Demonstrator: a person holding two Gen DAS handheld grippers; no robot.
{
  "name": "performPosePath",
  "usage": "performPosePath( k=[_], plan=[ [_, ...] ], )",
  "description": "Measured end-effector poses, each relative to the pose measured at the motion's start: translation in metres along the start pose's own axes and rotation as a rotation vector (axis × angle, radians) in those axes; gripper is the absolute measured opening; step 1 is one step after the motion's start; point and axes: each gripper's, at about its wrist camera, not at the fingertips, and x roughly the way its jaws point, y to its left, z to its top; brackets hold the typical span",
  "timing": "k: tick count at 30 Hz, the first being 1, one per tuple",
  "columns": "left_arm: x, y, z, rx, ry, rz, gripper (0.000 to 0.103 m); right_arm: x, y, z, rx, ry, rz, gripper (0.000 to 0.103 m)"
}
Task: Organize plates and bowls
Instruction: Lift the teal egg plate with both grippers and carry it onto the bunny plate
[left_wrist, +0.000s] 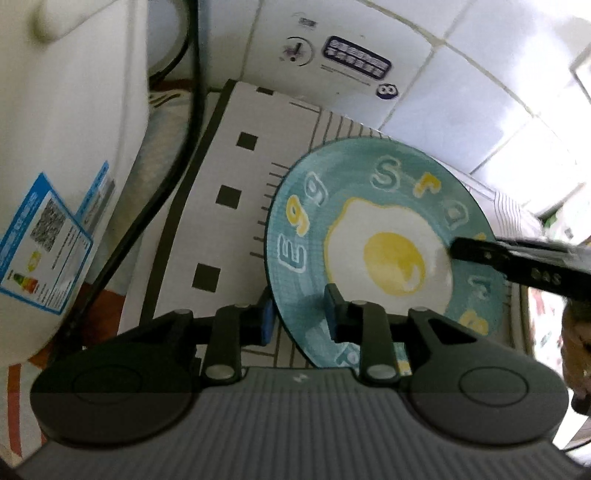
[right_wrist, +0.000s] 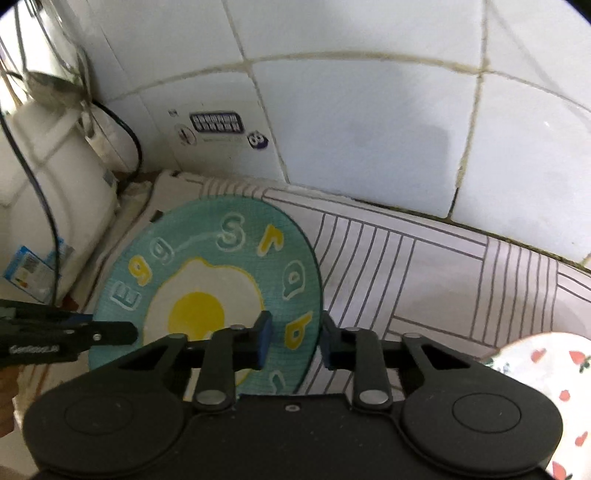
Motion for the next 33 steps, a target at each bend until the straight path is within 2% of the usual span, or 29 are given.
performPosePath(
  k=[4, 6, 11, 18, 22, 25, 31, 33],
  plan=[
    [-0.002, 0.003, 0.002, -0.043, 0.025, -0.022, 0.029, -0.021, -0.009, -0.008, 0.106, -0.029, 0.073, 0.021],
    [-0.01, -0.001, 0.002, -0.04, 0.018, -0.025, 0.028, -0.033, -0.008, -0.015, 0.106, -0.044, 0.076, 0.021],
    [-0.037, -0.021, 0.004, 0.012, -0.026, -0.042, 0.028, -0.065, -0.008, -0.025, 0.125, -0.076, 0.091, 0.02],
    [-0.065, -0.066, 0.006, 0.111, -0.007, -0.114, 0.027, -0.136, -0.032, -0.052, 0.305, -0.178, 0.127, 0.02],
    [-0.073, -0.1, -0.003, 0.203, 0.001, -0.178, 0.028, -0.173, -0.05, -0.07, 0.369, -0.248, 0.107, 0.02],
    [-0.069, -0.128, -0.01, 0.256, 0.024, -0.212, 0.028, -0.195, -0.062, -0.086, 0.399, -0.277, 0.061, 0.02],
    [-0.049, -0.171, -0.023, 0.357, 0.089, -0.258, 0.029, -0.221, -0.093, -0.119, 0.499, -0.294, 0.006, 0.02],
    [-0.037, -0.18, -0.025, 0.349, 0.138, -0.272, 0.029, -0.223, -0.102, -0.127, 0.529, -0.288, -0.007, 0.02]
  ],
)
